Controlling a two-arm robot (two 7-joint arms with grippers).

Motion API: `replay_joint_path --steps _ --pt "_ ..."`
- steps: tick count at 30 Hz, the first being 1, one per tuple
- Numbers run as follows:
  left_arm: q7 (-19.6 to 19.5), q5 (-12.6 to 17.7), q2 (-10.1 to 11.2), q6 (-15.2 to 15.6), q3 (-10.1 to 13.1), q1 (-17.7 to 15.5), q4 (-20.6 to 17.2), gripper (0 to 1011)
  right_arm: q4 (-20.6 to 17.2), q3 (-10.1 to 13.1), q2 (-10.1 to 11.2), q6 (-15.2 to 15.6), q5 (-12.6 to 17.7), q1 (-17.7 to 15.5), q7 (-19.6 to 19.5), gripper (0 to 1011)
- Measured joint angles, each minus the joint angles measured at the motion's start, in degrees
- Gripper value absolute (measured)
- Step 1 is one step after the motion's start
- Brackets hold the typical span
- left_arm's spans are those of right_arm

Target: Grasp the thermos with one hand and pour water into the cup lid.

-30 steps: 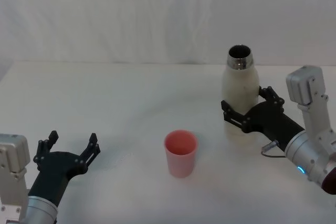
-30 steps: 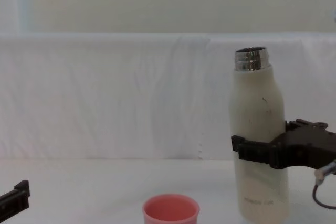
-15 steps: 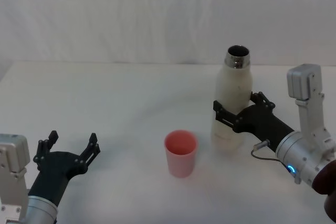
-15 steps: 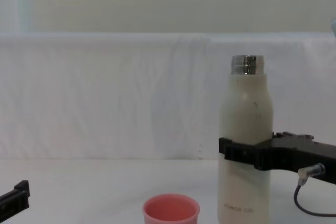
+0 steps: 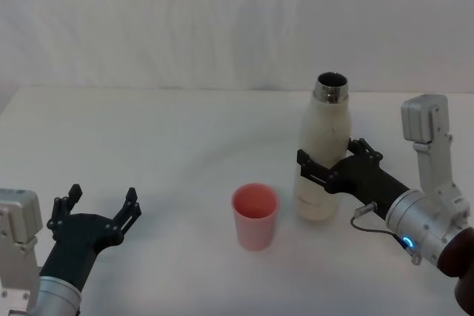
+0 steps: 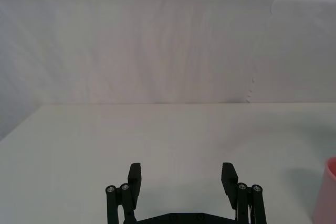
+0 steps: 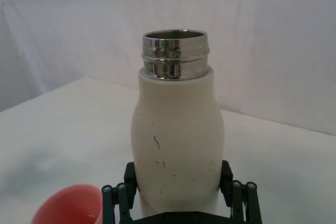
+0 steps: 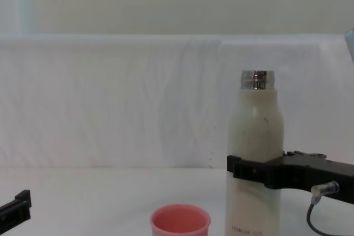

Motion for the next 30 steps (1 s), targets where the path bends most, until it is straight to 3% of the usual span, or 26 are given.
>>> replay_joint_path --steps 30 --pt "0.00 0.00 0.00 0.00 0.00 0.00 0.00 1001 1.74 -3.50 3.11 -2.03 3.19 0.79 -2.34 953"
